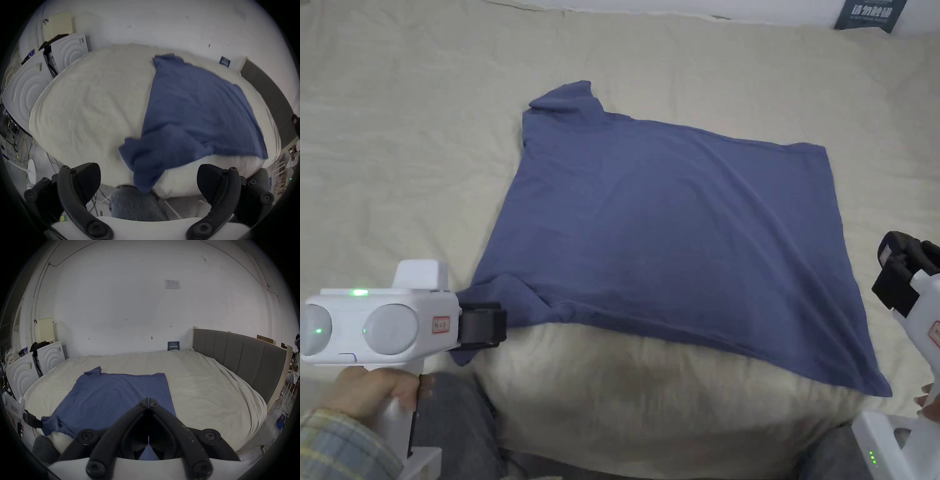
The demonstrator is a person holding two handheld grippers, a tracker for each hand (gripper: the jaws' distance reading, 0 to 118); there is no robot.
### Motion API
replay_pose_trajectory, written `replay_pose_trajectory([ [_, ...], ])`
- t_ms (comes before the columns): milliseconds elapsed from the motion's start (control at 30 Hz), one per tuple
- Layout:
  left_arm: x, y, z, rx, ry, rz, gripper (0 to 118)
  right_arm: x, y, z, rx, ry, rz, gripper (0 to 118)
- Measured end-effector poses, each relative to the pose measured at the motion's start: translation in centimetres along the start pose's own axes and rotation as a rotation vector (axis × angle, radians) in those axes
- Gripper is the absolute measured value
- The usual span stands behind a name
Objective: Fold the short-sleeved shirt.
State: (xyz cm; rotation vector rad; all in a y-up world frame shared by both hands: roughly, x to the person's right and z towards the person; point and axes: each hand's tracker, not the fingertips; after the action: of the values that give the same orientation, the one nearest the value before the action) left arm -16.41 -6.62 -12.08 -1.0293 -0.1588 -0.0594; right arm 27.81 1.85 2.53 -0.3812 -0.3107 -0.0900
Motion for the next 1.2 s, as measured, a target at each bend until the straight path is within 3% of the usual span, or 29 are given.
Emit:
replay_pose_trajectory([
  [67,-0.1,-0.3,-1.0,-0.019,0.011,0.008,105,-0.3,0.1,0.2,-0.009,-0.004,0.000,1],
  [100,0.0,-0.4,-1.4,-0.023,0.016,0.010,87,-0.4,0.0,0.1,-0.013,-0.007,0.002,1],
  [133,0.1,-0.4,-1.7,-0.023,0.018,0.008,56,-0.4,0.0,0.1,-0.015,-0.010,0.003,1],
  [167,0.3,-0.4,-2.0,-0.025,0.023,0.001,33,-0.5,0.0,0.1,-0.017,-0.011,0.003,1],
  [233,0.4,-0.3,-2.7,-0.038,0.047,-0.023,4,-0.5,0.0,0.0,-0.025,-0.014,0.000,1],
  [400,0.6,0.0,-1.6,0.025,0.040,0.003,0,-0.1,-0.3,-0.1,-0.066,-0.020,-0.015,1],
  [600,1.0,1.1,2.5,0.231,0.054,0.000,0,2.7,-1.0,-1.8,-0.357,-0.009,0.008,2],
  [633,1.1,1.3,3.1,0.242,0.045,0.010,0,3.3,-1.4,-2.3,-0.381,-0.019,0.014,11],
  [667,1.1,1.5,3.4,0.246,0.038,0.014,0,3.8,-1.9,-2.7,-0.425,-0.007,0.013,30],
  [733,1.3,1.9,3.9,0.259,0.027,0.021,0,5.7,-3.2,-4.4,-0.580,0.006,-0.025,94],
  [767,1.3,2.0,4.0,0.264,0.023,0.025,0,6.2,-3.9,-5.0,-0.628,0.013,-0.043,109],
  [800,1.4,2.2,4.2,0.267,0.017,0.027,0,6.7,-4.8,-5.5,-0.652,0.007,-0.056,114],
  [933,1.8,2.4,4.3,0.265,0.016,0.024,0,7.8,-8.0,-7.3,-0.749,-0.063,-0.018,114],
  [1000,1.9,2.3,4.2,0.259,0.024,0.019,0,8.1,-9.3,-8.0,-0.770,-0.088,-0.021,106],
  [1067,1.9,2.2,4.1,0.247,0.027,0.020,0,8.1,-10.1,-8.4,-0.789,-0.090,-0.033,64],
  [1100,1.9,2.1,4.1,0.243,0.029,0.021,0,8.1,-10.5,-8.5,-0.792,-0.084,-0.046,51],
  [1167,2.0,1.9,3.9,0.232,0.036,0.017,0,8.1,-10.6,-8.6,-0.789,-0.081,-0.059,46],
  [1200,1.9,1.8,3.8,0.227,0.040,0.015,0,8.1,-10.3,-8.6,-0.793,-0.075,-0.044,33],
])
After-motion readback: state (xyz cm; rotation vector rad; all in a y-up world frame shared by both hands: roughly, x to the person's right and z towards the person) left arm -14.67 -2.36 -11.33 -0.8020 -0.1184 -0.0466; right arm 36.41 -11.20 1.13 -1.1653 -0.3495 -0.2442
